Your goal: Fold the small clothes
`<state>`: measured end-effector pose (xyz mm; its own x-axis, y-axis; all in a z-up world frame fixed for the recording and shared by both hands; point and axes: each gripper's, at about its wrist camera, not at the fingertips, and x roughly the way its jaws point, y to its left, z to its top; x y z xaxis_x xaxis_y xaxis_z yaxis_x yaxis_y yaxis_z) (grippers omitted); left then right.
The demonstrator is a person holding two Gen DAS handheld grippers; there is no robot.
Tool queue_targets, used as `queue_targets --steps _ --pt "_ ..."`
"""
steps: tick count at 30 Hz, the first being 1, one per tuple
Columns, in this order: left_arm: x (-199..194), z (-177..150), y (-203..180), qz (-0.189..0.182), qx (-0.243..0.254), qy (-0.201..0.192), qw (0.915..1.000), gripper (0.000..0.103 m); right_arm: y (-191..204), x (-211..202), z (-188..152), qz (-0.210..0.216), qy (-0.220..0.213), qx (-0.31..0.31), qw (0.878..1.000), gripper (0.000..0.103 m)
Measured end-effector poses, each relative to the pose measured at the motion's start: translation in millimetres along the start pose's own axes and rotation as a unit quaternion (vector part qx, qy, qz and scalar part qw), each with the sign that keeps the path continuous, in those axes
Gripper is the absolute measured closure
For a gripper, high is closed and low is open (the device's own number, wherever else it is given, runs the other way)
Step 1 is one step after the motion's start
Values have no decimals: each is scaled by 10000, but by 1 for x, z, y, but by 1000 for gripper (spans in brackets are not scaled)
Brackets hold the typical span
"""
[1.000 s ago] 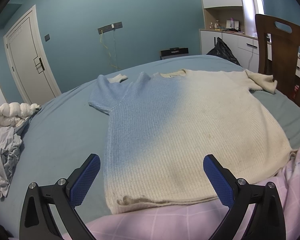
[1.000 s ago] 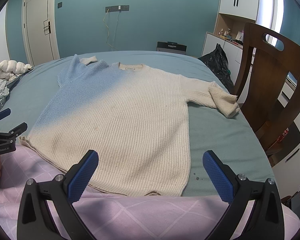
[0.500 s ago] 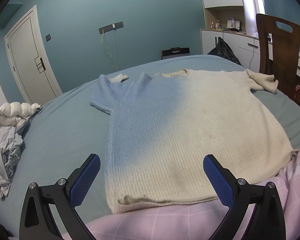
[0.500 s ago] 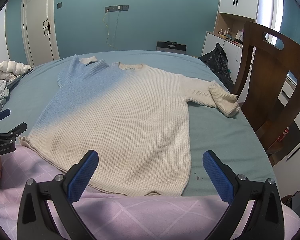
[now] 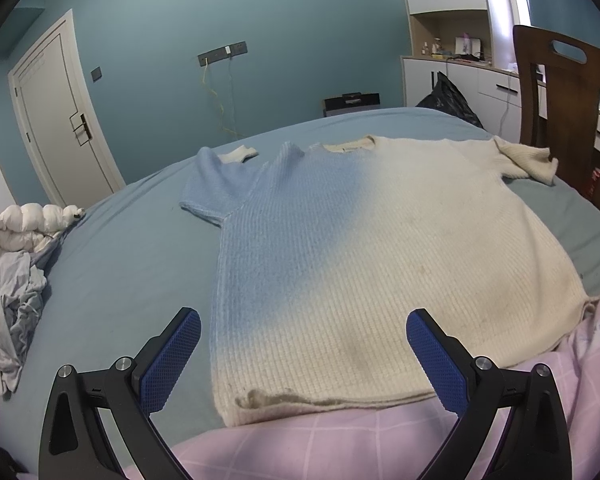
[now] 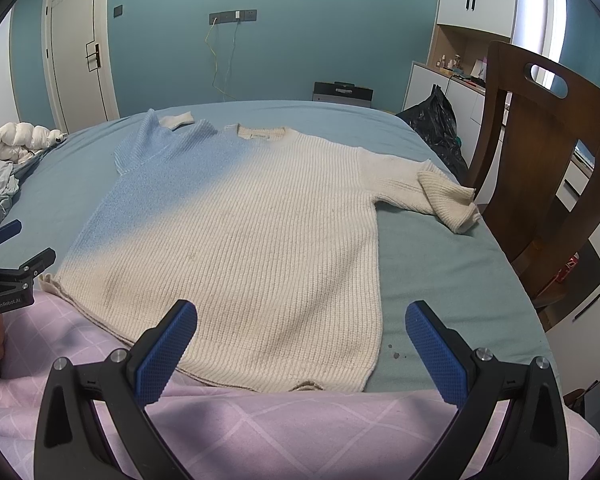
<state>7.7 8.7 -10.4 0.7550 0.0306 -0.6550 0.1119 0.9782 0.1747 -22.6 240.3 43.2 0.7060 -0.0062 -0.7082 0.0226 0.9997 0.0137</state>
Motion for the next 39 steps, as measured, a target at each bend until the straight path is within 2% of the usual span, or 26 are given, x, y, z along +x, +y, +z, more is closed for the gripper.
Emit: queue_targets --steps 39 --pt "1 0 4 54 -55 36 10000 0 2 0 0 18 14 10 10000 1"
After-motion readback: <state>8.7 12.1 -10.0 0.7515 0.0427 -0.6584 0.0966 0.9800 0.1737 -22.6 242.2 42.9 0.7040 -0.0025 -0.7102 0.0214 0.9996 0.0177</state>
